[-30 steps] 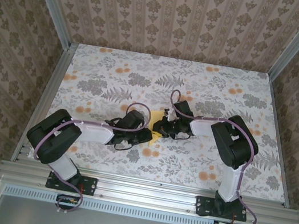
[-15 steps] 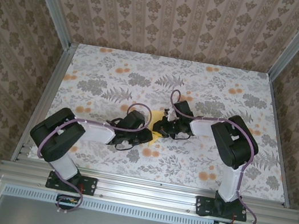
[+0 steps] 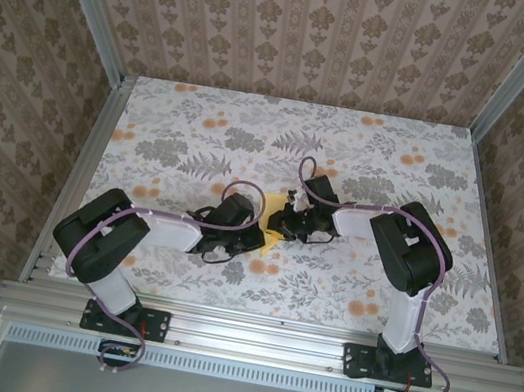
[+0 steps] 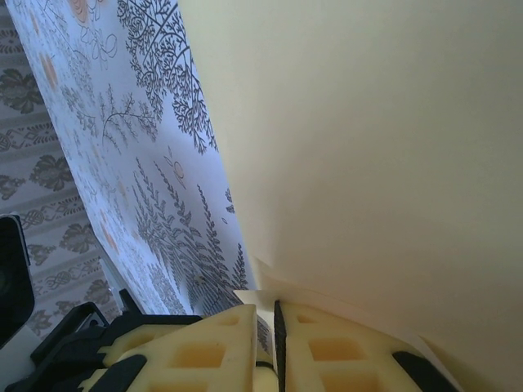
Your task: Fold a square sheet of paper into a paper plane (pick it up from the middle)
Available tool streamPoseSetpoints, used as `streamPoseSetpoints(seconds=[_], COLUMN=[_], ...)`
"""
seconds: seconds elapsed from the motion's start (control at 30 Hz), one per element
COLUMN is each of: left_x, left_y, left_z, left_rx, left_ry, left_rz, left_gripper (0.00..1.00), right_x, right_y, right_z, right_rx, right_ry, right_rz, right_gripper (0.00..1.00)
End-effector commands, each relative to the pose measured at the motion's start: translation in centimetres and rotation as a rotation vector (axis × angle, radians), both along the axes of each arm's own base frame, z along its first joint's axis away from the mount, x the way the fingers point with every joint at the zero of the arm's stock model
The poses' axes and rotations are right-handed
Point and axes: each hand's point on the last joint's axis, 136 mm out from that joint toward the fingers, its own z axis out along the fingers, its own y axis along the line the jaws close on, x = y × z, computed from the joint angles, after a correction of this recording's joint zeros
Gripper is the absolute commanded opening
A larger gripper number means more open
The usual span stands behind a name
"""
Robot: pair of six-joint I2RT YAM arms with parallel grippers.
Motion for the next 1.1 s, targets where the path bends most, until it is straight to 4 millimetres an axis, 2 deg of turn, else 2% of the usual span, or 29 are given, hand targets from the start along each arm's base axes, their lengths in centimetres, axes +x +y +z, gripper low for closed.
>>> streamPoseSetpoints(seconds=[0.0, 0.17, 0.3, 0.6, 1.07], left_x=[0.1, 0.0, 0.0, -0.1, -0.4], left_y=[0.2, 0.9, 1.1, 1.7, 2.5], left_z=[-0.3, -0.8, -0.9, -1.4, -2.2], left_rx=[0.032, 0.064, 0.072, 0.092, 0.115], left_ry=[0.009, 0.015, 0.016, 0.023, 0.045], left_rz=[0.017, 0.030, 0.034, 0.058, 0.097], left_gripper=[0.07, 0.03, 0.02, 0.00, 0.00], right_x=[0.3, 0.8, 0.8, 0.0, -0.7], right_y=[0.2, -0.1, -1.0, -2.0, -2.0], right_z=[1.3, 3.4, 3.9, 2.8, 0.8], right_rx=[-0.015, -0.034, -0.083, -0.133, -0.148], right_ry=[-0.028, -0.087, -0.132, -0.129, -0.077], right_rz=[0.015, 0.026, 0.026, 0.030, 0.054], right_gripper=[0.17, 0.22, 0.23, 0.21, 0.19])
